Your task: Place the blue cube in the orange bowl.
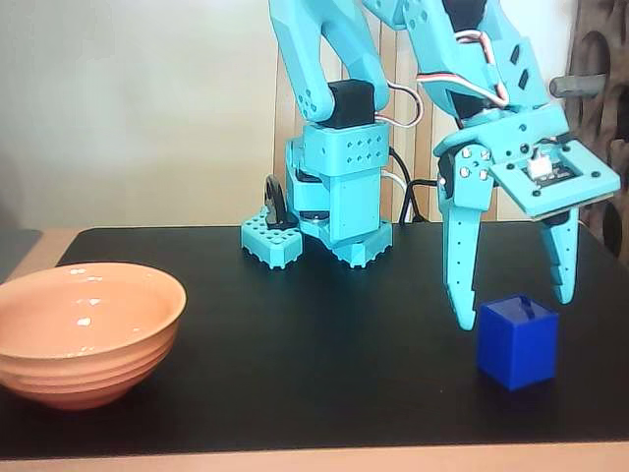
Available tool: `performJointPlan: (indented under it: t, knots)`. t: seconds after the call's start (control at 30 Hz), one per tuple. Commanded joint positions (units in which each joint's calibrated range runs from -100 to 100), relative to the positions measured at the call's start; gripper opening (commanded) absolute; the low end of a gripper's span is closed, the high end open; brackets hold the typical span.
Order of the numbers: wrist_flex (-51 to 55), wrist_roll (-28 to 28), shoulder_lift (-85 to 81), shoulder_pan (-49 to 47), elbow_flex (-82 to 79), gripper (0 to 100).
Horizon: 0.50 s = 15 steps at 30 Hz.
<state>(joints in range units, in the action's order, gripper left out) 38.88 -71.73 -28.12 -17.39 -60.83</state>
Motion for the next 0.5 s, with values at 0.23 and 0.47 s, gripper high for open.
performJointPlan:
  t: [0.23, 0.47]
  knots:
    - [-1.4, 0.2, 1.8, -4.6, 0.8, 28]
    - [-1.4, -0.1, 1.2, -2.7, 0.3, 28]
